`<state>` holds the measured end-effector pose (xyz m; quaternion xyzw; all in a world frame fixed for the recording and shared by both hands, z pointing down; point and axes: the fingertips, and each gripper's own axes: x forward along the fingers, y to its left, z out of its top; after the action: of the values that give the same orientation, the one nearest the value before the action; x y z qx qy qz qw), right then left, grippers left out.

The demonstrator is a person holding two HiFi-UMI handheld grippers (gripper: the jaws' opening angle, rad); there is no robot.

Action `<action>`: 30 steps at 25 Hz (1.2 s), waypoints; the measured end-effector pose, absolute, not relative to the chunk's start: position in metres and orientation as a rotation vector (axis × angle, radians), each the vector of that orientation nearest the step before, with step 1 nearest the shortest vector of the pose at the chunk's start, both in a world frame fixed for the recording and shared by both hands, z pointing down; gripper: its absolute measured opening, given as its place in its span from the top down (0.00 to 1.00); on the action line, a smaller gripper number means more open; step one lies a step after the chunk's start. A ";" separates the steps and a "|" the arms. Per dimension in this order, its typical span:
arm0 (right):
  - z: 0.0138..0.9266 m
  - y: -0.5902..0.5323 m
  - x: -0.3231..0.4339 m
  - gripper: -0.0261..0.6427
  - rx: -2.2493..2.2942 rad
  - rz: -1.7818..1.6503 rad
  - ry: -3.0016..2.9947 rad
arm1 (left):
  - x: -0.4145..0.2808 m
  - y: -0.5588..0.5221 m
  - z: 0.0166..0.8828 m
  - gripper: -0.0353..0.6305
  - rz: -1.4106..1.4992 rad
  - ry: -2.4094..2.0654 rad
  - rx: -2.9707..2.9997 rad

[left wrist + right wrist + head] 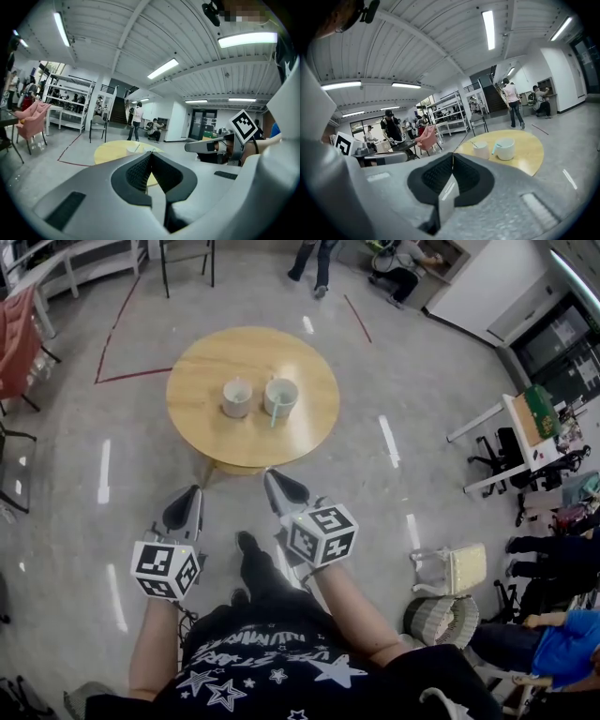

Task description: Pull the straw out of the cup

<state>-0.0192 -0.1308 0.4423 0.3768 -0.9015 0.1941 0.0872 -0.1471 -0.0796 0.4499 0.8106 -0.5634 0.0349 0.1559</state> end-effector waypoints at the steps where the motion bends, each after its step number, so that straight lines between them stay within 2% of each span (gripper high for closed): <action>1: 0.442 -0.140 -0.022 0.96 1.108 0.580 -2.686 | -0.149 -0.089 0.449 0.94 0.099 -1.619 2.315; 15: 0.451 -0.253 -0.037 0.96 1.008 0.554 -2.673 | -0.158 -0.193 0.455 0.94 0.123 -1.653 2.270; 30: 0.483 -0.312 -0.084 0.96 0.793 0.428 -2.630 | -0.174 -0.252 0.475 0.94 0.180 -1.709 2.144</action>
<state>-0.0840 -0.3119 0.4835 0.2807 -0.9306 0.1514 0.1797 -0.1737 -0.2520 0.4751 0.7652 -0.6100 0.0643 0.1955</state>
